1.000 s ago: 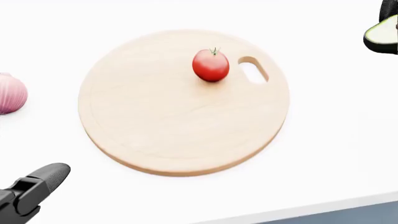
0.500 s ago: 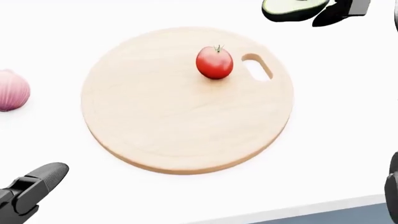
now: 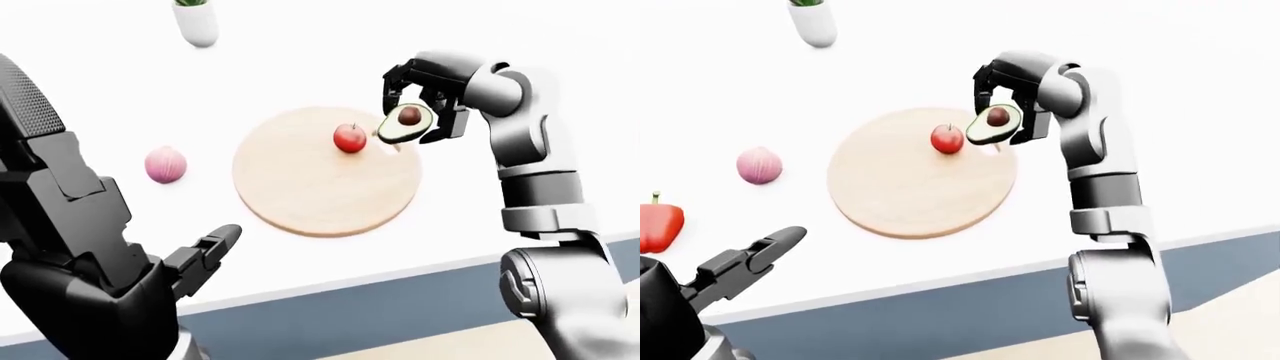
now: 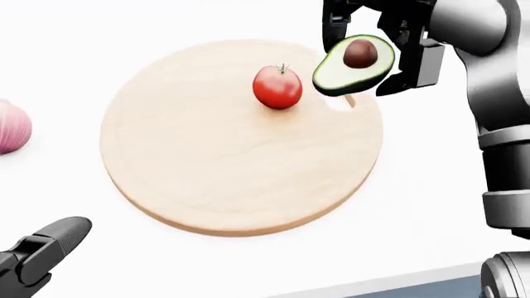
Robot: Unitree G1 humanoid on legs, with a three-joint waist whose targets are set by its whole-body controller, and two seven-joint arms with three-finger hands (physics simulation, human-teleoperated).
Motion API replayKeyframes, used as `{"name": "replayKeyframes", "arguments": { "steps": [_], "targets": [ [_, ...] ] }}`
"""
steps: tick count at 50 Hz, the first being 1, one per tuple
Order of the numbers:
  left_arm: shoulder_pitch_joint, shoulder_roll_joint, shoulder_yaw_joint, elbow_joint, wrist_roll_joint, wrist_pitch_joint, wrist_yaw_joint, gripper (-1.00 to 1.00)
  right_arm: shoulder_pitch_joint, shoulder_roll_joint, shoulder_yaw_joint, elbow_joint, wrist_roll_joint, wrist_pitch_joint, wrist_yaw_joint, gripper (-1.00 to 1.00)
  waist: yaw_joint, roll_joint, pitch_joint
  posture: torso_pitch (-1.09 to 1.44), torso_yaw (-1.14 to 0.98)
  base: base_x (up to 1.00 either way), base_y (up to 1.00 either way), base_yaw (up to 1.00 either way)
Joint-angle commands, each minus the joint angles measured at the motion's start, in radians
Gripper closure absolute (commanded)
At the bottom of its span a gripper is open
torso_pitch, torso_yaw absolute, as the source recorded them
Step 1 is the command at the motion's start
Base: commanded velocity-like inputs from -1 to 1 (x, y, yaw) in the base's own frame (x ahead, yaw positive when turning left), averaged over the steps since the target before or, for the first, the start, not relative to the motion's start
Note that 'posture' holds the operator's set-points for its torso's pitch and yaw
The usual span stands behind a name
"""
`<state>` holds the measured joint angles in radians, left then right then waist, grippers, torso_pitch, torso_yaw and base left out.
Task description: Place the avocado, onion, tomato and bell pepper on the cutting board.
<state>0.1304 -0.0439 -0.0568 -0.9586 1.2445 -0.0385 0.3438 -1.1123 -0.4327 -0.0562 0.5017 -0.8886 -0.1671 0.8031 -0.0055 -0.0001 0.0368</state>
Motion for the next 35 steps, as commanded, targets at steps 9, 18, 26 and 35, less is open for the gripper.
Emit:
{"name": "replayKeyframes", "arguments": {
  "steps": [9,18,26,35],
  "targets": [
    [-0.006,0.002,-0.001,-0.024,0.005,-0.010,0.015,-1.00,0.009,0.017,-0.009,-0.027,-0.013,-0.021,-0.054,1.00,-0.001,-0.003,-0.026,0.00,0.00,0.00,0.00,0.00],
    [-0.007,0.003,0.000,-0.022,0.007,-0.011,0.017,-1.00,0.054,0.039,0.001,-0.006,-0.035,-0.031,-0.085,1.00,0.000,-0.003,-0.029,0.00,0.00,0.00,0.00,0.00],
    [-0.008,0.002,0.000,-0.021,0.006,-0.010,0.016,-1.00,0.058,0.049,0.002,0.002,-0.036,-0.035,-0.096,1.00,0.000,-0.002,-0.030,0.00,0.00,0.00,0.00,0.00],
    [-0.008,0.002,0.000,-0.021,0.003,-0.008,0.014,-1.00,0.079,0.051,0.003,-0.002,-0.042,-0.035,-0.102,0.95,0.000,-0.003,-0.032,0.00,0.00,0.00,0.00,0.00]
  ]
}}
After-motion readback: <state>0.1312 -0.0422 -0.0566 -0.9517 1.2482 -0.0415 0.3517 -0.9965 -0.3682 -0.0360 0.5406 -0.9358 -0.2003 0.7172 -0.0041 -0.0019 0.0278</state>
